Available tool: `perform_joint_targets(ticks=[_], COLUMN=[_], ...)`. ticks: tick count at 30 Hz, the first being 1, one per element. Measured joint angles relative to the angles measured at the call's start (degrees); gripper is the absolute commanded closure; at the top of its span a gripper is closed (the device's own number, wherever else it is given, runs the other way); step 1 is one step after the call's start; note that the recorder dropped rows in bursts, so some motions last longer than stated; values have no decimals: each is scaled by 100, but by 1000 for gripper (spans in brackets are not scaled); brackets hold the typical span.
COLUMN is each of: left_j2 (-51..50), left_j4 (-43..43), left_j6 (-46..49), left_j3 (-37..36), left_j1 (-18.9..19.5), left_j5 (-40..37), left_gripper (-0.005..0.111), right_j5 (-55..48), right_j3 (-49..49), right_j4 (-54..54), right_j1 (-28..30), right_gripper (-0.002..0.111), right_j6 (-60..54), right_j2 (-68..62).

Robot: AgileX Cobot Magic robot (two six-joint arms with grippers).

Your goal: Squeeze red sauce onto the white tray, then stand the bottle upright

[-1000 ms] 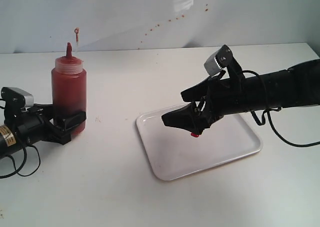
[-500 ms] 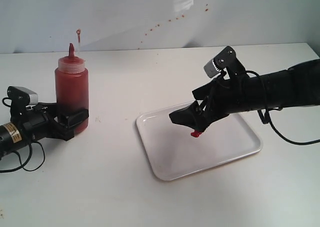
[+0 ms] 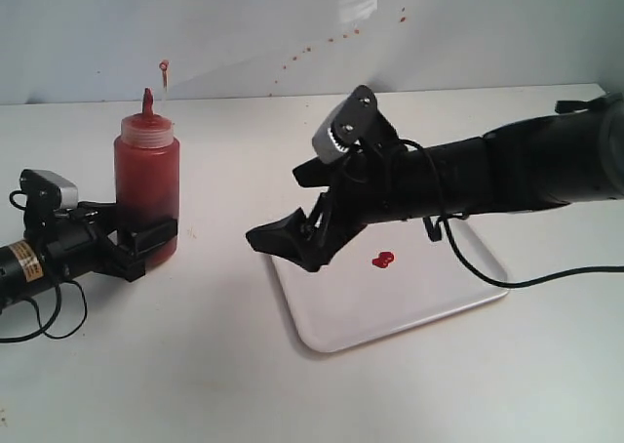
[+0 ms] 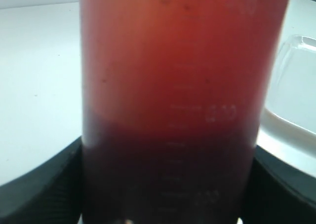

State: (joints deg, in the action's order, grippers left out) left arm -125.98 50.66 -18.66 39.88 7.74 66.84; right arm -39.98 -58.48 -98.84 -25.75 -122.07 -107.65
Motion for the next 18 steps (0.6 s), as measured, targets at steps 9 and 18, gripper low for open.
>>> perform_joint_targets(ticks=[9, 18], left_j2=[0, 0], left_j4=[281, 406], left_j6=[0, 0], left_j3=[0, 0], left_j1=[0, 0], left_j5=[43, 55], left_gripper=[107, 107], right_j5=[902, 946], right_j3=[-1248, -3068], right_j4=[-74, -83], right_j1=[-677, -905], right_gripper=[3, 3], right_j6=[861, 1446], right_j2=[-553, -2054])
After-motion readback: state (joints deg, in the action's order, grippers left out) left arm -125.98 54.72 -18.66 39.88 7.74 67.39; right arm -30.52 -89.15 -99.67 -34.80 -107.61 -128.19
